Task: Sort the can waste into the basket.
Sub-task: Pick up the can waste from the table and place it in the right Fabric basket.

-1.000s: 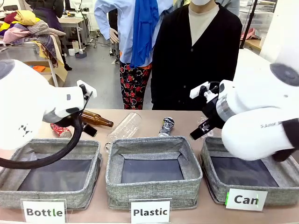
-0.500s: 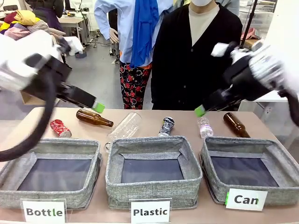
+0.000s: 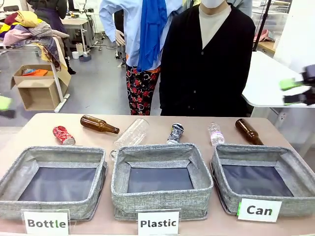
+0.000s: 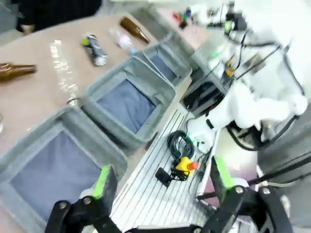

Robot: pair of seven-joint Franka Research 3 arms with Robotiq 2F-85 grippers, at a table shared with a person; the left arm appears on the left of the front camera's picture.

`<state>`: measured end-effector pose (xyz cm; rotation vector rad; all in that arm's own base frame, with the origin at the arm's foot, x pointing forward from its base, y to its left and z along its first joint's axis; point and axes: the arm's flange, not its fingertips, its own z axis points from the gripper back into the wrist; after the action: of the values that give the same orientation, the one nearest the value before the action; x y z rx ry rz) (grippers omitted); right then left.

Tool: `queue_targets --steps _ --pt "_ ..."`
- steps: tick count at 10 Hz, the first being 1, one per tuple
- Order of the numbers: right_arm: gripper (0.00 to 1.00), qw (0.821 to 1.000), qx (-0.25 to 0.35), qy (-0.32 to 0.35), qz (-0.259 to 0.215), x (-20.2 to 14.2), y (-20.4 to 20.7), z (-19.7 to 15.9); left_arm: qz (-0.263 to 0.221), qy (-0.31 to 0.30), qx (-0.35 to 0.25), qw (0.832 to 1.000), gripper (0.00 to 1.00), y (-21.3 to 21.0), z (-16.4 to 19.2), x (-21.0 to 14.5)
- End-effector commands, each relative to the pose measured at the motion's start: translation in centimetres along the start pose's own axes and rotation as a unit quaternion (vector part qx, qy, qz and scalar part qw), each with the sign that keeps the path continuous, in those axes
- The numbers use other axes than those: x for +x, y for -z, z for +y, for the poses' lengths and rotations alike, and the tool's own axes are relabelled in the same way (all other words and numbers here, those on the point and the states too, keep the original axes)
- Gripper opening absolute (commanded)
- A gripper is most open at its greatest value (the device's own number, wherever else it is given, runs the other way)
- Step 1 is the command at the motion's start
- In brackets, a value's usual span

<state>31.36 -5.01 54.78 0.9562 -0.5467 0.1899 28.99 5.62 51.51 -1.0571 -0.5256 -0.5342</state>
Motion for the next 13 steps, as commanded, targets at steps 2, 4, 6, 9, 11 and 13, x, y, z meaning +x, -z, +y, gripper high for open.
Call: queue_targets --steps 2,4,6,9,11,13 --pt "1.0 0.988 0.047 0.124 -0.079 -4.6 -2.9 -9.9 -0.1 -0.109 -0.075 0.986 1.0 -1.9 9.6 -4.1" --pt "1.0 0.976 0.062 0.176 -0.113 -6.2 -4.9 -14.0 -0.154 -0.144 -0.106 0.972 1.0 -2.2 11.8 -5.5" --pt "1.0 0.969 0.057 0.207 -0.124 -7.1 -5.0 -16.3 -0.18 -0.135 -0.105 0.969 1.0 0.0 10.0 -5.7" --pt "1.0 0.967 0.059 0.216 -0.123 -6.3 -6.9 -17.2 -0.163 -0.152 -0.098 0.97 1.0 -2.4 12.2 -6.7" --pt "1.0 0.967 0.059 0.216 -0.123 -6.3 -6.9 -17.2 -0.163 -0.152 -0.098 0.97 1.0 -2.4 12.2 -6.7" --pt "1.0 0.967 0.059 0.216 -0.123 -6.3 -6.9 -17.2 -0.163 -0.152 -0.098 0.97 1.0 -2.4 12.2 -6.7"
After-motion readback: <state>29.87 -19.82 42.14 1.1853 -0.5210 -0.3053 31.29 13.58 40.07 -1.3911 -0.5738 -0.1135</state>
